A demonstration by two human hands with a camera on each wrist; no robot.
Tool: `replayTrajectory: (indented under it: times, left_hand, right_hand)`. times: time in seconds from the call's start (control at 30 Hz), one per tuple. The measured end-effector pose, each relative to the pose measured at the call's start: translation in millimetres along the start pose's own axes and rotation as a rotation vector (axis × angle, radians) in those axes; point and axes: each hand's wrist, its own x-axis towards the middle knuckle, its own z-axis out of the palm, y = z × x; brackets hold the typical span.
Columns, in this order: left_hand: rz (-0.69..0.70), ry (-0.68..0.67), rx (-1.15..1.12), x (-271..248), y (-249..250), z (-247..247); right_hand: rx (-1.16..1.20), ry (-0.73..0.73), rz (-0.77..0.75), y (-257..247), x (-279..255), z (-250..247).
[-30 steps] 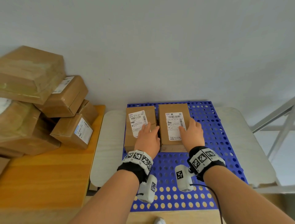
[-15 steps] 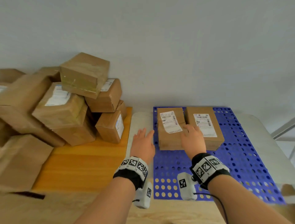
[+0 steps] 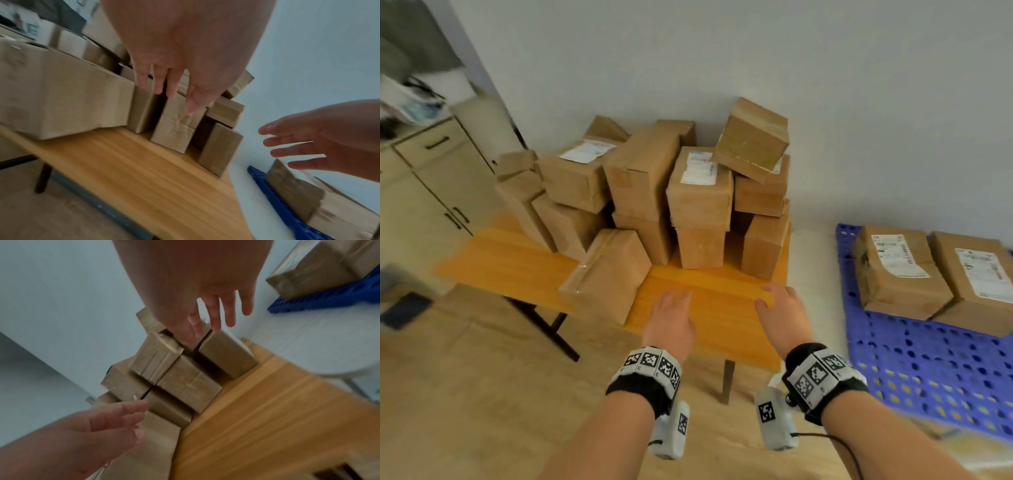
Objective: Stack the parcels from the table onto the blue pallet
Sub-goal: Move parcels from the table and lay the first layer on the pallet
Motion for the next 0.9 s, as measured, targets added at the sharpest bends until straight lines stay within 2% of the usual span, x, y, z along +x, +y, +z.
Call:
replayTrajectory:
  times: [0.23, 0.6, 0.9]
  left_hand:
    - [-0.105, 0.046, -0.03, -13, -87, -36]
    - [-0.365, 0.203, -0.096, 41, -157, -78]
    - [-0.556, 0.073, -0.175, 85, -187, -82]
  right_hand:
    - [-0.019, -0.198, -0.059, -69, -18, 67]
    - [-0.001, -0.426, -0.183, -153, 41, 140]
    - [0.005, -0.523, -0.181, -182, 74, 183]
